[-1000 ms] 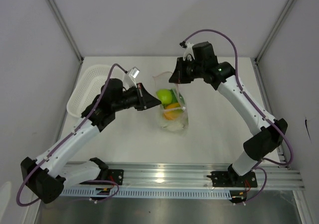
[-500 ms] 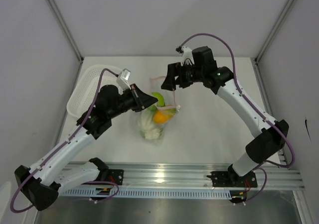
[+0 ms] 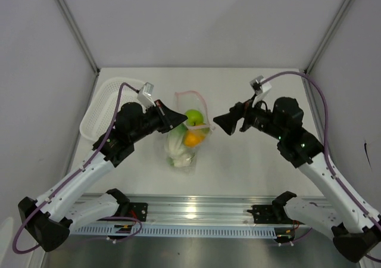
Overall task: Place the food in the zip-top bag and seal the zipper
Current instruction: Adjust the zipper food storage bag at the center of the board.
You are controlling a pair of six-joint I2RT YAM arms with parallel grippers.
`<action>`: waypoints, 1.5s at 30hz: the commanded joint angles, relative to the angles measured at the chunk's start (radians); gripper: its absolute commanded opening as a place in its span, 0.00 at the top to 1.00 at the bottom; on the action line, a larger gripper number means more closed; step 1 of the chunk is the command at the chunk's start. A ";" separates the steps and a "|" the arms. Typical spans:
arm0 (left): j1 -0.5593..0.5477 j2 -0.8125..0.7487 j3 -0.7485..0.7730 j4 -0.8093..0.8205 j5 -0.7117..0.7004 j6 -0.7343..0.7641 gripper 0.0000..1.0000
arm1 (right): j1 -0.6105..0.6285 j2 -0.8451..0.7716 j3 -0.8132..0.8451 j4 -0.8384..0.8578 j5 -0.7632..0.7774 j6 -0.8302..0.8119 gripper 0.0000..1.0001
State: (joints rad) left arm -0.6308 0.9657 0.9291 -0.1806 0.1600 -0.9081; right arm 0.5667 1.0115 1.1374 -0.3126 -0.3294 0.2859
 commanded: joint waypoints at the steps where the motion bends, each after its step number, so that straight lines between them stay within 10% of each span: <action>1: -0.010 -0.004 0.020 0.059 -0.002 -0.026 1.00 | 0.019 -0.076 -0.155 0.173 0.010 0.050 0.03; 11: -0.012 0.008 0.066 0.036 0.004 -0.023 0.99 | 0.061 -0.179 -0.473 0.541 0.042 0.139 0.18; 26: -0.012 0.016 0.079 0.035 0.013 -0.025 0.99 | 0.091 -0.039 -0.502 0.721 0.032 0.157 0.42; 38: -0.013 0.027 0.094 0.032 0.012 -0.025 1.00 | 0.105 -0.030 -0.553 0.771 0.053 0.179 0.43; 45: -0.014 0.022 0.100 0.023 0.010 -0.014 0.99 | 0.107 0.016 -0.513 0.771 0.098 0.148 0.72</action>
State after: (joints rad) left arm -0.6331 1.0000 0.9764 -0.1967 0.1627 -0.9165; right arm 0.6666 1.0183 0.5865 0.3954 -0.2729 0.4591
